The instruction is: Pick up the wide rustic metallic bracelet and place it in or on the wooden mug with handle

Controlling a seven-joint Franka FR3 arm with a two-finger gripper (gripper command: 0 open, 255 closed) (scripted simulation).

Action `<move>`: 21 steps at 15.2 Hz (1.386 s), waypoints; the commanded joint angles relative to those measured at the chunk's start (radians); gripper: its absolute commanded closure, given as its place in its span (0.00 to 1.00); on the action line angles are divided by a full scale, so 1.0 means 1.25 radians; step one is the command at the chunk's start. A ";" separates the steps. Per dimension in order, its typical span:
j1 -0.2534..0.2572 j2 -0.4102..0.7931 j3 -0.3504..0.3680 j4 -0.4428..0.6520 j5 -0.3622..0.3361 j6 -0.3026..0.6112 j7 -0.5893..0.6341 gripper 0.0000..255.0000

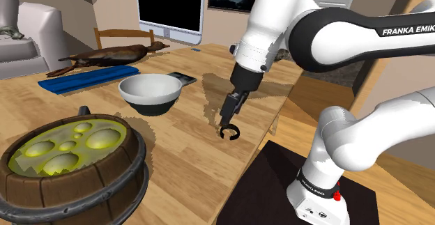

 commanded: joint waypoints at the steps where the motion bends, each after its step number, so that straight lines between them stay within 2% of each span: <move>1: 0.010 0.007 0.015 -0.011 0.015 0.033 0.006 0.00; 8: 0.012 0.036 0.034 -0.062 0.028 0.114 0.004 0.00; 15: 0.012 0.036 0.034 -0.062 0.028 0.114 0.004 0.00; 16: 0.012 0.037 0.034 -0.062 0.028 0.114 0.004 1.00; 21: 0.012 0.036 0.034 -0.062 0.028 0.114 0.004 1.00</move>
